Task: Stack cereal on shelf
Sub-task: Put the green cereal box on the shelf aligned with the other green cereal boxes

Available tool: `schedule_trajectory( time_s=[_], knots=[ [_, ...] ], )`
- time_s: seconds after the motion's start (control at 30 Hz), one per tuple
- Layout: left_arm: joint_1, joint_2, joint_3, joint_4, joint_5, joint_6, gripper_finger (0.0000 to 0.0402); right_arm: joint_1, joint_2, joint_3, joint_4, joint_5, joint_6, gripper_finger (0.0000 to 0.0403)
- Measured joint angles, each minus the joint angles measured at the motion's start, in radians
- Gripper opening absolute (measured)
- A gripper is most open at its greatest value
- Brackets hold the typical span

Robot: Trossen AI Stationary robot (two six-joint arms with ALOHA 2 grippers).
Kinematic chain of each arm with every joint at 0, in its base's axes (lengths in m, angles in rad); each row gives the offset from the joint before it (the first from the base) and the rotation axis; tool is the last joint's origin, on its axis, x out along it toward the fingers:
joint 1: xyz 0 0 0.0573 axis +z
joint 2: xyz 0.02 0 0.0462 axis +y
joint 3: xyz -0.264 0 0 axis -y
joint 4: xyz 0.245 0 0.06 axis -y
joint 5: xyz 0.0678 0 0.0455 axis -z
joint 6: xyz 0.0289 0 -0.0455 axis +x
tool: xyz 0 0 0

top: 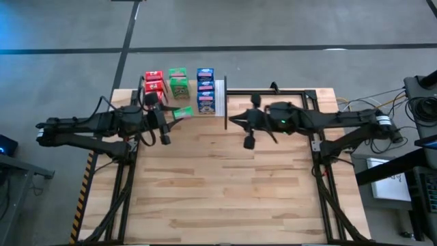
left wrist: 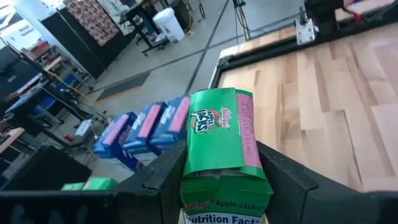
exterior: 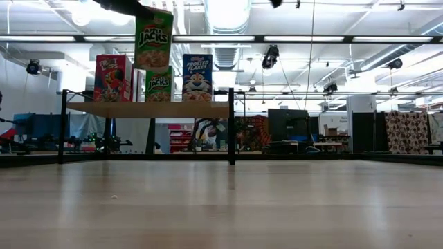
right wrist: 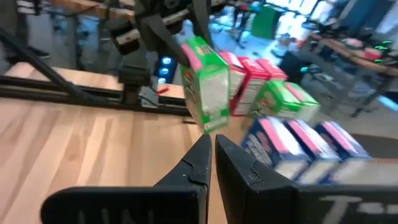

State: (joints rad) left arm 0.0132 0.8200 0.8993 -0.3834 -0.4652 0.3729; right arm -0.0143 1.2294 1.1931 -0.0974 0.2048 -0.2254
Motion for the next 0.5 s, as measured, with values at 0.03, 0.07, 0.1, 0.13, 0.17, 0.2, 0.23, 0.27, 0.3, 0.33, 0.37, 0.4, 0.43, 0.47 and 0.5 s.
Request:
schedule_trajectory(
  time_s=[0.03, 0.07, 0.1, 0.13, 0.17, 0.2, 0.23, 0.27, 0.3, 0.33, 0.37, 0.4, 0.43, 0.47, 0.5],
  knots=[
    [0.0, 0.0, -0.001, -0.01, 0.0, 0.0, 0.0153, -0.01, 0.027, 0.029, -0.011, -0.027, -0.003, 0.0013],
    [0.0, -0.001, -0.001, -0.018, 0.0, 0.0, 0.0153, -0.02, 0.052, 0.058, -0.021, -0.058, -0.003, 0.0013],
    [0.0, -0.002, -0.001, -0.021, 0.0, -0.001, 0.0153, -0.031, 0.076, 0.084, -0.033, -0.09, -0.004, 0.0013],
    [0.0, -0.004, -0.001, -0.031, -0.001, -0.001, 0.0153, -0.04, 0.103, 0.111, -0.041, -0.117, -0.004, 0.0013],
    [0.0, -0.006, -0.001, -0.039, -0.001, 0.0, 0.0153, -0.048, 0.129, 0.14, -0.045, -0.141, -0.004, 0.0013],
    [0.0, -0.007, -0.001, -0.043, -0.002, 0.0, 0.0153, -0.058, 0.153, 0.167, -0.055, -0.16, -0.008, 0.0013],
    [0.0, -0.007, -0.001, -0.045, -0.002, 0.0, 0.0153, -0.065, 0.179, 0.191, -0.063, -0.163, -0.013, 0.0013],
    [0.0, -0.008, -0.001, -0.046, -0.003, 0.0, 0.0153, -0.072, 0.202, 0.216, -0.062, -0.17, -0.021, 0.0013],
    [0.0, -0.008, -0.001, -0.045, -0.003, 0.0, 0.0153, -0.081, 0.224, 0.239, -0.062, -0.18, -0.027, 0.0013],
    [0.0, -0.009, -0.001, -0.046, -0.003, 0.001, 0.0153, -0.087, 0.245, 0.262, -0.063, -0.187, -0.035, 0.0013],
    [0.0, -0.01, -0.001, -0.046, -0.003, 0.004, 0.0153, -0.093, 0.266, 0.284, -0.063, -0.189, -0.048, 0.0013],
    [0.0, -0.01, -0.001, -0.047, -0.003, 0.004, 0.0153, -0.099, 0.286, 0.305, -0.063, -0.19, -0.06, 0.0013],
    [0.0, -0.01, -0.001, -0.048, -0.003, 0.004, 0.0153, -0.105, 0.303, 0.324, -0.063, -0.19, -0.074, 0.0013],
    [0.0, -0.01, -0.001, -0.051, -0.003, 0.005, 0.0153, -0.11, 0.322, 0.342, -0.063, -0.19, -0.086, 0.0013],
    [0.0, -0.011, -0.001, -0.056, -0.003, 0.006, 0.0153, -0.114, 0.34, 0.361, -0.062, -0.19, -0.096, 0.0013]
  ],
)
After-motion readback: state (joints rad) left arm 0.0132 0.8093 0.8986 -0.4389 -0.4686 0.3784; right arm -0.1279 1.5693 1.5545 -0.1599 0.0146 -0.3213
